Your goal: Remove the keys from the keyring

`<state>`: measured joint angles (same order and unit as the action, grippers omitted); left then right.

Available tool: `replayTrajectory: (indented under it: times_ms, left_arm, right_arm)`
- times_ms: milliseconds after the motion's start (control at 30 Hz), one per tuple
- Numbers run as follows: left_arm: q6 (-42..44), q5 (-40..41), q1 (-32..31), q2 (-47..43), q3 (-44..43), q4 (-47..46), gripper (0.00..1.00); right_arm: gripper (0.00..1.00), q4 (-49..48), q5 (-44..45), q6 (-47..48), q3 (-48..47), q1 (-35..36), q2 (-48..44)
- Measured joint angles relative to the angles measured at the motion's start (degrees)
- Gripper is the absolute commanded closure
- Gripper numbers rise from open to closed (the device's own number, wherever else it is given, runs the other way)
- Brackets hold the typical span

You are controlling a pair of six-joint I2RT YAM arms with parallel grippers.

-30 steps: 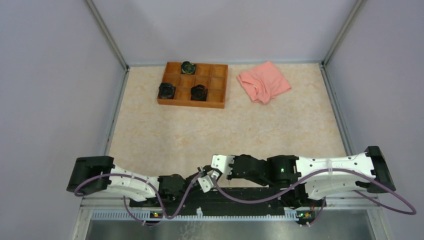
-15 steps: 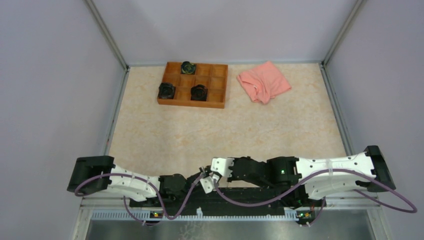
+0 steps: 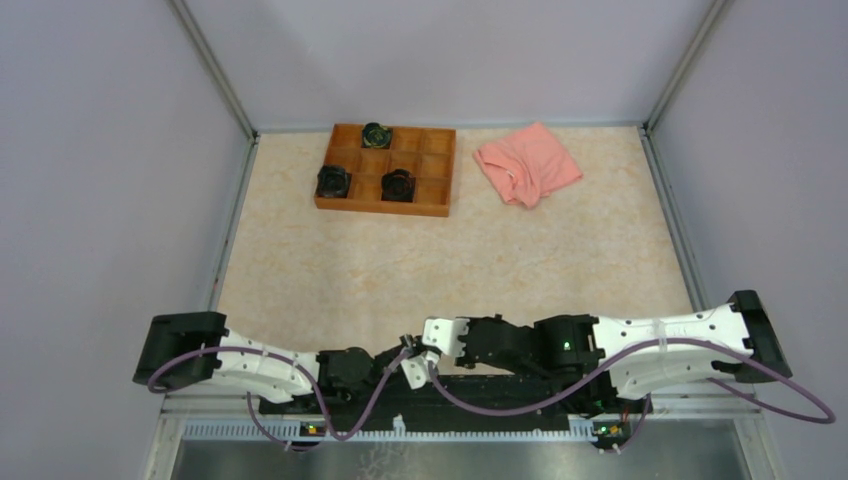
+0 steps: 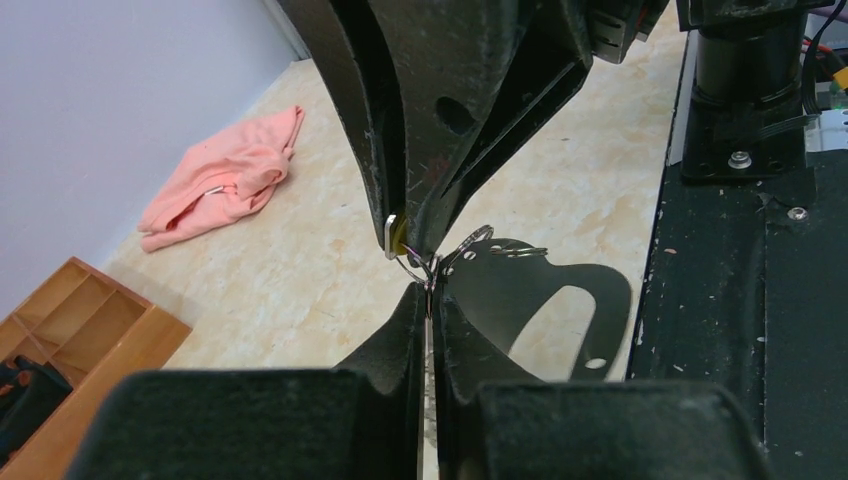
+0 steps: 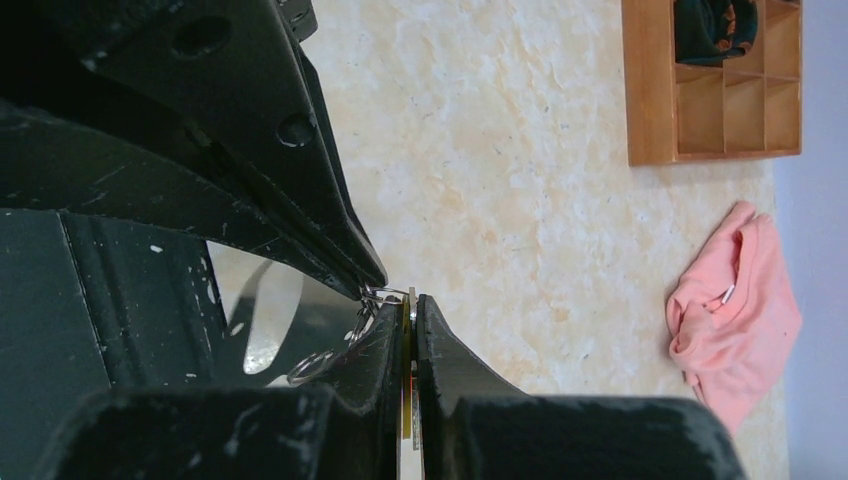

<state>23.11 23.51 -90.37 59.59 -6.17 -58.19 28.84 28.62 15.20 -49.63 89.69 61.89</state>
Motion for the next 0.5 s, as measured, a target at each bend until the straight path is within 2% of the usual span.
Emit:
replayTrajectory:
  times_ms: [500]
  left_arm:
    - [-2.49, 2.32, 0.07, -0.9, 0.31, -0.63, 1.0]
  right_arm:
    - [1.0, 1.18, 3.82, -4.5, 0.13, 0.33, 0.0]
